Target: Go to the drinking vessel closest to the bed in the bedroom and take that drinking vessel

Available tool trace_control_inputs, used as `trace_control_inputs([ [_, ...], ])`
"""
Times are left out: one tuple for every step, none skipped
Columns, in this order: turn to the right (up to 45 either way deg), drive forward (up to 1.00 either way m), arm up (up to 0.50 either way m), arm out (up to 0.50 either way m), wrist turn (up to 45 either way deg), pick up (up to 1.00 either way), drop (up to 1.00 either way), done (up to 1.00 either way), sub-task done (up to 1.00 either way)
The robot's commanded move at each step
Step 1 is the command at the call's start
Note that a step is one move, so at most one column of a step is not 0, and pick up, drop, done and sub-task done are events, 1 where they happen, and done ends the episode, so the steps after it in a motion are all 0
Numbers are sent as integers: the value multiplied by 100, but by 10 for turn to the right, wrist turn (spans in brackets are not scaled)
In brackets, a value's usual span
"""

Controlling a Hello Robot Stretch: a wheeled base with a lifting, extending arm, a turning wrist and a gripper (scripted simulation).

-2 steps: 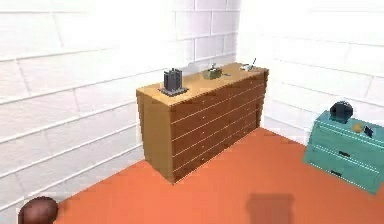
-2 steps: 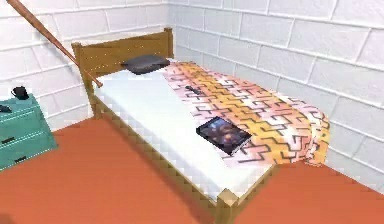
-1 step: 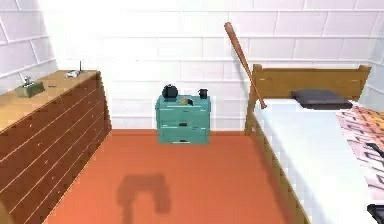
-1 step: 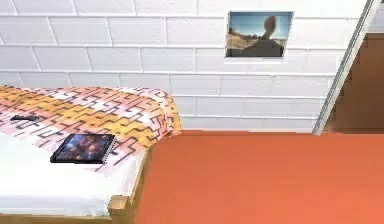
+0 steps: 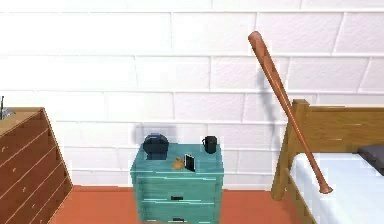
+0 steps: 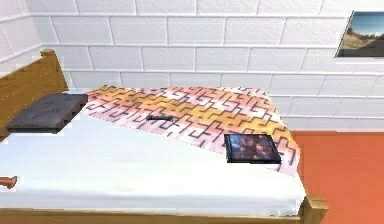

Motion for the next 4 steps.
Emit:
trace_control_inputs([
  [60, 0, 0, 0, 0, 0, 0, 0, 0],
  [0, 40, 0, 0, 0, 0, 0, 0, 0],
  [-450, 0, 0, 0, 0, 0, 0, 0, 0],
  [-390, 0, 0, 0, 0, 0, 0, 0, 0],
])
